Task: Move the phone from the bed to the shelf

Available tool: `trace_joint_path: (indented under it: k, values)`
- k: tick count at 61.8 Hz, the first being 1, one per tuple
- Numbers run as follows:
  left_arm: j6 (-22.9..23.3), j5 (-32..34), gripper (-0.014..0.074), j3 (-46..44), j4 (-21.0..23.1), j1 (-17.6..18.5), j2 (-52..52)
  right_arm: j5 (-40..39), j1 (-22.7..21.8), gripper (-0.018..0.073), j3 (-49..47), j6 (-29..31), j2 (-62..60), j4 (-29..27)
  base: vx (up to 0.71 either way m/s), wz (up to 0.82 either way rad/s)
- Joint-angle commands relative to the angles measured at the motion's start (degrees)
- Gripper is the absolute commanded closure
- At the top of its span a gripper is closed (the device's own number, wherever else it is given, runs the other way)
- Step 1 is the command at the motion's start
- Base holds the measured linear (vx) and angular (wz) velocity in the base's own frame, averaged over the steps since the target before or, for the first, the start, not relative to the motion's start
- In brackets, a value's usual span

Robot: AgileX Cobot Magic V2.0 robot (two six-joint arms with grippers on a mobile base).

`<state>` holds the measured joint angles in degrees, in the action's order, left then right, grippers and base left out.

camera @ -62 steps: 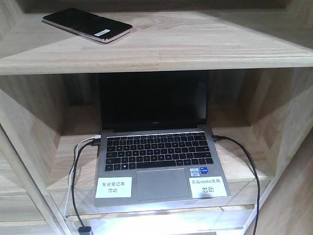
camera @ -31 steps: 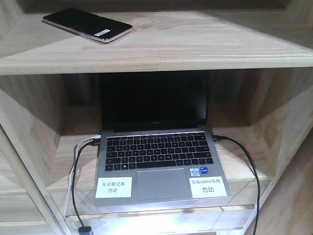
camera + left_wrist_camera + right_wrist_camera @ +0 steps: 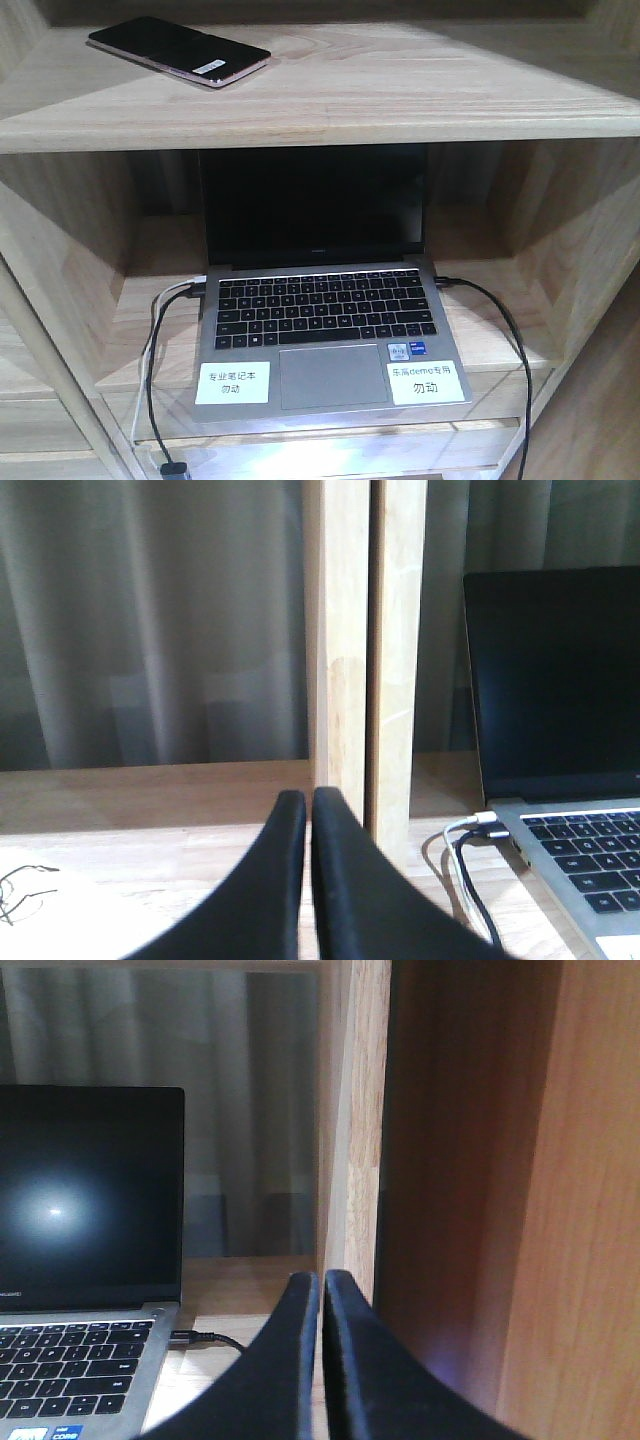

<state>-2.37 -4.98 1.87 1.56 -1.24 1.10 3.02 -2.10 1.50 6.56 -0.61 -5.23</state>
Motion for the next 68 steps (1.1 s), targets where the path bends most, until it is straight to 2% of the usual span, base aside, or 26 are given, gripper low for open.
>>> trace_joint_path:
  k: [1, 68]
  values:
    - [0.50, 4.10, 0.0595, -1.43, 0.56, -0.19, 0.42, -4.61, -0.20, 0.0565, 0.64, -0.06, -0.79, 0.03, 0.00, 0.00]
    - [0.50, 4.10, 0.0595, -1.43, 0.56, -0.19, 0.42, -4.22, -0.20, 0.0565, 0.64, -0.06, -0.79, 0.03, 0.00, 0.00]
